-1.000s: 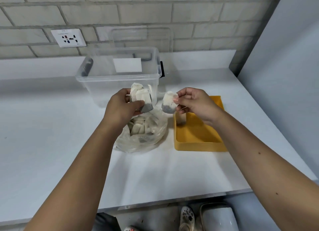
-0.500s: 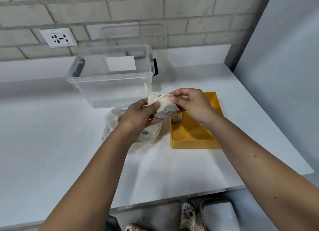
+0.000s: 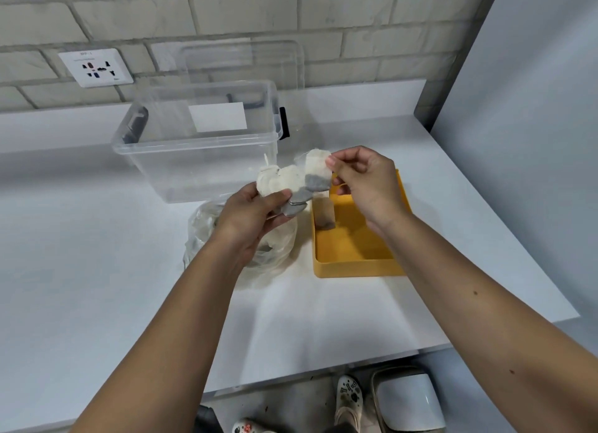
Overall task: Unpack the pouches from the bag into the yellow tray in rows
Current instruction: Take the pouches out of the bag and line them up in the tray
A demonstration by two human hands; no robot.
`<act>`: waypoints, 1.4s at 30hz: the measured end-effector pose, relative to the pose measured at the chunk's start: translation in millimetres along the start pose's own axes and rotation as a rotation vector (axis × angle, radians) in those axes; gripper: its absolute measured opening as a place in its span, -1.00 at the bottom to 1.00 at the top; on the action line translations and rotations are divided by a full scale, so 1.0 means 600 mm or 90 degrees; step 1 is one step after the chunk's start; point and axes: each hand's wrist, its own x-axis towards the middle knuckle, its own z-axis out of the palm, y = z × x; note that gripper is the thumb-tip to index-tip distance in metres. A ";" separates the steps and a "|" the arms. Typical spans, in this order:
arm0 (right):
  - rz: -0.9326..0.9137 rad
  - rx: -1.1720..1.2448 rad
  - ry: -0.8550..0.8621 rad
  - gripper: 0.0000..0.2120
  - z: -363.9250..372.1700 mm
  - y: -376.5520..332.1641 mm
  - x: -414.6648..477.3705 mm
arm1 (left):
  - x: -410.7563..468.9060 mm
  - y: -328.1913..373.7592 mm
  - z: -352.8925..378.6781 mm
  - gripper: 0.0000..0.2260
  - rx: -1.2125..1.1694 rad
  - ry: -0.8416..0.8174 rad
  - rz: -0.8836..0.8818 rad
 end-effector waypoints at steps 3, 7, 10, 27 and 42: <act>0.014 -0.079 -0.010 -0.90 -0.031 0.015 0.010 | 0.001 0.012 -0.022 -0.74 0.021 0.030 0.032; 0.059 -0.206 -0.061 -0.90 -0.056 0.064 0.015 | 0.003 0.020 -0.043 -0.72 0.026 0.046 0.054; 0.118 -0.252 -0.121 -0.91 -0.057 0.094 0.014 | 0.003 0.014 -0.045 -0.74 0.046 0.048 0.057; 0.167 -0.269 -0.070 -0.90 -0.015 0.137 0.039 | 0.003 -0.010 -0.035 -0.72 0.098 0.019 0.040; 0.107 -0.148 -0.070 -0.78 -0.010 0.068 0.013 | 0.005 -0.016 -0.025 -0.68 0.113 -0.005 0.014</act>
